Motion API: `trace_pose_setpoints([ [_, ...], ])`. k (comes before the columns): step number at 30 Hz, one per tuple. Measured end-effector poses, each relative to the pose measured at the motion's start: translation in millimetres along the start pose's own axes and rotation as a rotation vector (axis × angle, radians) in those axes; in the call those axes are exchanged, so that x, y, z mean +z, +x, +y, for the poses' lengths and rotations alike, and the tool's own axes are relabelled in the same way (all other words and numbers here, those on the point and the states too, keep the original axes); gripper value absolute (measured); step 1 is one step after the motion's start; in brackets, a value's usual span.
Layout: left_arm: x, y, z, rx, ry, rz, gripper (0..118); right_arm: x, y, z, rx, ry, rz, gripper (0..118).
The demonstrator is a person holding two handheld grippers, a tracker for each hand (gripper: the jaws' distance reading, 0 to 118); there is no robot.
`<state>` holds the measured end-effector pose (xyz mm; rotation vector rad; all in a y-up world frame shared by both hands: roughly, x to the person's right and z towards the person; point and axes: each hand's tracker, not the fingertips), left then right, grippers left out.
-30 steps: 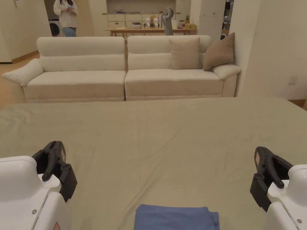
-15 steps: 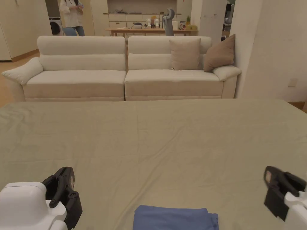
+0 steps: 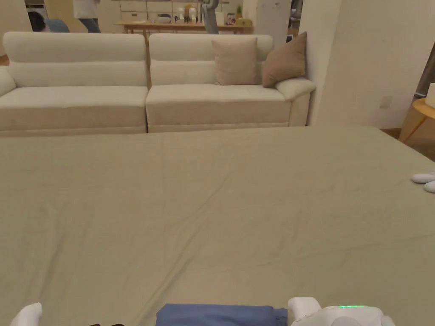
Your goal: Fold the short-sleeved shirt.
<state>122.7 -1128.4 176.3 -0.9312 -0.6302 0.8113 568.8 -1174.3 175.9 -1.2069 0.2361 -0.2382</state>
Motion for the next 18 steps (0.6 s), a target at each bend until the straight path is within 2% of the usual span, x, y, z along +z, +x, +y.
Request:
trace_pose_setpoints([
  [2,-19.1,-26.3,5.6,0.066,-0.041,-0.041,96,1.9,-1.8,3.0,0.045,-0.024,-0.003,0],
  [3,-31.1,-37.2,6.8,0.075,-0.078,-0.048,109,2.2,-2.0,4.1,0.047,-0.026,-0.004,0],
  [4,-42.4,-46.4,8.8,0.060,-0.115,-0.066,113,1.5,-2.4,3.8,0.051,-0.028,-0.004,0],
  [7,-75.3,-72.9,14.0,0.168,-0.210,-0.137,118,1.6,-3.4,2.3,0.046,-0.023,-0.007,0],
  [8,-85.7,-80.9,13.8,0.229,-0.238,-0.188,118,1.9,-4.1,1.4,0.045,-0.019,-0.010,0],
  [9,-92.4,-84.7,14.1,0.288,-0.218,-0.344,118,1.2,-6.1,-1.1,0.049,-0.015,-0.014,0],
  [10,-105.3,-91.2,14.7,0.340,-0.249,-0.408,118,1.8,-6.5,-1.1,0.054,-0.012,-0.016,0],
  [11,-119.9,-90.0,12.1,0.359,-0.305,-0.409,118,2.2,-6.7,-1.0,0.055,-0.011,-0.018,0],
  [13,-136.7,-63.3,10.8,0.166,-0.357,-0.359,118,1.2,-6.6,0.0,0.049,-0.013,-0.020,0],
  [15,-146.1,-44.2,3.0,0.067,-0.393,-0.293,118,2.1,-6.3,0.2,0.040,-0.013,-0.018,0],
  [18,-143.8,-48.1,-1.7,0.166,-0.333,-0.309,118,2.2,-4.8,-1.4,0.024,-0.007,-0.011,0],
])
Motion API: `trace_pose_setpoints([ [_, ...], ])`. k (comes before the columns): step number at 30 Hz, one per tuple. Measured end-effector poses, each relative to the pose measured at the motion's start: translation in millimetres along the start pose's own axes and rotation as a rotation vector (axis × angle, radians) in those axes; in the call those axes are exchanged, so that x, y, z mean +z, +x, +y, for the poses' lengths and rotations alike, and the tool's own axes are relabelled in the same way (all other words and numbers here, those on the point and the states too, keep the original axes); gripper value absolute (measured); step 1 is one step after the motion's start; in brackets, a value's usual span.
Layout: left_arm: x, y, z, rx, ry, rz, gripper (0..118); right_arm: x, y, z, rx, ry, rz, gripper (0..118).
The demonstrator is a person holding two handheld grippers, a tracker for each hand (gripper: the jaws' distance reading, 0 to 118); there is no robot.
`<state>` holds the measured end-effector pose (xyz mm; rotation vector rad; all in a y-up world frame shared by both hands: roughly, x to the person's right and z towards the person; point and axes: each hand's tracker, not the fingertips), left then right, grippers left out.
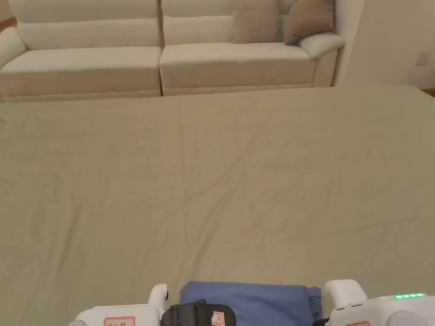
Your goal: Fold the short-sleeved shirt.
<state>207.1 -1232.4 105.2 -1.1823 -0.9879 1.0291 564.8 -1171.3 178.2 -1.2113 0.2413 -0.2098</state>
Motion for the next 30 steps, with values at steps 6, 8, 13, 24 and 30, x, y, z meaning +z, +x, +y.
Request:
trace_pose_setpoints([
  [6,9.9,-12.2,-31.9,0.074,0.208,0.147,15,4.6,2.3,-9.7,-0.072,0.056,0.033,0],
  [8,9.5,-5.8,-33.1,0.072,0.205,0.193,15,8.3,1.8,-12.4,-0.083,0.067,0.025,0],
  [13,43.7,45.4,-31.8,-0.062,0.228,0.214,15,38.4,-7.4,-15.9,-0.122,0.124,0.063,0],
  [24,334.7,93.4,26.6,-0.224,0.327,0.798,15,79.9,-60.5,-25.9,-0.050,0.170,0.039,0],
  [30,444.6,73.1,56.1,-0.152,0.341,1.117,23,73.0,-84.8,-22.9,-0.046,0.140,0.007,0],
])
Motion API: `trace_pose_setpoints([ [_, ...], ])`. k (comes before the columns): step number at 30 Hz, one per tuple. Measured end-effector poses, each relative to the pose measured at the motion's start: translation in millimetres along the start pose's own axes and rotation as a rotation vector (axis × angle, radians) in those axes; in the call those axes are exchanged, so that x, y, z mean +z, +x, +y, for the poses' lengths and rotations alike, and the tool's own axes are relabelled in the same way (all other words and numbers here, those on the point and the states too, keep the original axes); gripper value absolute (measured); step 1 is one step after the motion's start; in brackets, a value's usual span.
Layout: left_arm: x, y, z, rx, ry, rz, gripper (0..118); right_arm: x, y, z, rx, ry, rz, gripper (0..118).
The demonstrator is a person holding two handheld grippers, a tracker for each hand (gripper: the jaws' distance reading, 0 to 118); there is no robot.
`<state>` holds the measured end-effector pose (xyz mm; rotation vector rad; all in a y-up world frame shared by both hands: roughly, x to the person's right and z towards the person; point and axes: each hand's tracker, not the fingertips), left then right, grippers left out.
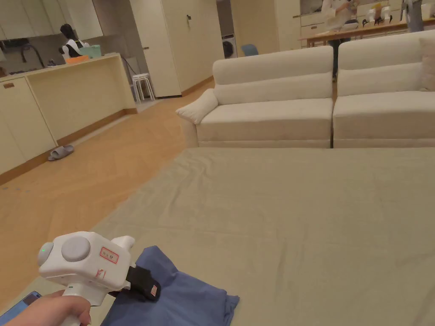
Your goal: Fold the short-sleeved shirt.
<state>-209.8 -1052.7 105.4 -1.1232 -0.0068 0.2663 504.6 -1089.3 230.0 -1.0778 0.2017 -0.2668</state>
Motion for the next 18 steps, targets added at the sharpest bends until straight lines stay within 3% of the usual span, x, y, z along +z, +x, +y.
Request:
trace_pose_setpoints([
  [1,-0.3,-10.6,2.4,0.008,-0.002,0.046,40,-2.1,-5.2,1.4,0.010,-0.006,-0.004,0],
  [2,-2.0,-18.1,4.1,-0.003,-0.007,0.104,67,-2.5,-9.8,1.7,0.017,-0.003,-0.012,0],
  [3,-2.3,-24.4,5.0,-0.014,-0.001,0.165,103,-2.4,-14.8,1.7,0.020,0.002,-0.018,0],
  [4,0.7,-29.7,5.7,-0.013,0.007,0.197,117,-2.3,-18.5,2.3,0.023,0.002,-0.016,0],
  [9,33.5,-34.4,1.0,0.020,0.181,0.217,117,-4.2,-35.6,7.3,0.070,-0.010,0.008,0],
  [14,55.0,18.8,-32.9,0.059,0.264,0.162,114,4.2,-39.4,12.9,0.108,0.013,-0.008,0],
  [16,54.4,51.3,-53.1,0.037,0.253,0.098,100,9.0,-36.9,14.6,0.099,0.021,-0.001,0],
  [17,54.0,70.4,-67.6,0.022,0.273,0.034,100,11.6,-34.7,15.0,0.094,0.027,0.000,0],
  [18,49.0,82.1,-75.9,-0.002,0.275,-0.046,72,14.8,-33.8,15.0,0.089,0.035,-0.001,0],
])
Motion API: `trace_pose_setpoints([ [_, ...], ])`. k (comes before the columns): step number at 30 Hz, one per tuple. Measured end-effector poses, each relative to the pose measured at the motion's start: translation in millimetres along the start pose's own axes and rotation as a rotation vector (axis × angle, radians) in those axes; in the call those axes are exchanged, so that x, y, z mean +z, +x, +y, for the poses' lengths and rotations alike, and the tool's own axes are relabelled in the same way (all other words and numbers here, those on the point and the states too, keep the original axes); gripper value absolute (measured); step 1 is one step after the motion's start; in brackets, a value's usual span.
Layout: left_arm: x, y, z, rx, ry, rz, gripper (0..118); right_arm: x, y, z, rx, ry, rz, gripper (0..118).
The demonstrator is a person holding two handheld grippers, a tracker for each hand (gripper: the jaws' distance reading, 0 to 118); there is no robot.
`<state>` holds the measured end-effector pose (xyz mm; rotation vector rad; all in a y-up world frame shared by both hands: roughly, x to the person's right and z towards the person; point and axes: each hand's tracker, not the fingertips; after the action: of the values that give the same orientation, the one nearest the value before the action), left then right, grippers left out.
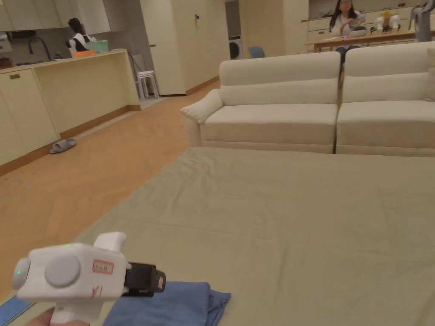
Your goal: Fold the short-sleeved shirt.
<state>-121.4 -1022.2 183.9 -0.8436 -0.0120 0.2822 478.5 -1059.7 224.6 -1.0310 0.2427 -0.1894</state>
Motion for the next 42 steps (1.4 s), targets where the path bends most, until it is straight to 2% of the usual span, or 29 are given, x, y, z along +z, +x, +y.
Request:
trace_pose_setpoints([
  [1,-4.6,12.9,-8.9,-0.011,-0.014,-0.020,33,3.0,0.7,0.0,-0.003,0.007,0.000,0],
  [2,-9.4,38.5,-23.2,-0.033,-0.015,0.007,1,6.5,1.9,-0.4,-0.003,0.013,0.000,0],
  [3,-10.8,62.9,-35.0,-0.054,-0.010,0.017,1,10.9,3.6,-0.8,-0.004,0.018,0.002,0],
  [6,-5.3,118.5,-53.4,-0.046,0.038,-0.152,1,28.4,3.4,-0.9,0.005,0.055,0.026,0],
  [7,2.2,142.1,-56.2,-0.062,0.102,-0.161,1,26.4,25.8,-5.4,0.009,0.114,0.040,0],
  [8,9.1,161.2,-57.1,-0.064,0.158,-0.182,1,36.6,26.5,-5.0,0.022,0.180,0.056,0],
  [11,37.9,220.8,-56.9,-0.111,0.360,-0.191,1,70.7,19.5,4.4,0.100,0.361,0.031,0],
  [16,84.4,302.8,-66.0,-0.265,0.660,-0.139,1,130.8,8.9,12.8,0.133,0.710,0.020,0],
  [21,101.8,347.9,-103.2,-0.311,0.886,-0.034,1,147.0,10.7,-9.0,0.186,1.013,-0.107,0],
  [23,98.6,358.1,-123.3,-0.296,0.928,0.045,0,137.1,13.3,-22.9,0.216,1.091,-0.200,0],
  [25,91.4,364.2,-138.5,-0.263,0.903,0.124,0,127.8,18.3,-33.1,0.187,1.115,-0.328,0],
  [28,85.1,362.3,-149.0,-0.247,0.863,0.082,1,120.9,27.8,-35.4,0.150,1.052,-0.276,0],
  [33,85.7,362.4,-156.3,-0.290,0.870,0.079,1,123.8,28.6,-40.8,0.171,1.042,-0.296,0],
  [34,88.0,361.4,-156.5,-0.289,0.891,0.058,4,124.9,27.7,-40.4,0.177,1.042,-0.296,0],
  [35,89.5,361.0,-156.9,-0.296,0.909,0.048,10,125.8,23.8,-39.3,0.184,1.035,-0.296,6],
  [36,89.6,362.2,-156.7,-0.307,0.914,0.050,34,125.6,23.1,-38.1,0.188,1.024,-0.292,31],
  [37,91.8,362.1,-156.8,-0.323,0.910,0.048,63,124.8,22.2,-36.6,0.191,1.002,-0.286,52],
  [38,90.8,362.1,-154.8,-0.347,0.888,0.028,94,122.8,20.8,-36.0,0.189,0.998,-0.286,70],
  [39,89.3,362.3,-154.0,-0.362,0.870,0.019,118,120.4,20.5,-36.8,0.186,0.999,-0.288,88],
  [40,86.9,361.7,-158.9,-0.369,0.847,-0.013,117,118.3,20.7,-38.0,0.181,1.001,-0.289,97],
  [42,86.4,364.3,-158.9,-0.376,0.883,0.014,117,114.7,19.7,-38.1,0.162,0.991,-0.311,115],
])
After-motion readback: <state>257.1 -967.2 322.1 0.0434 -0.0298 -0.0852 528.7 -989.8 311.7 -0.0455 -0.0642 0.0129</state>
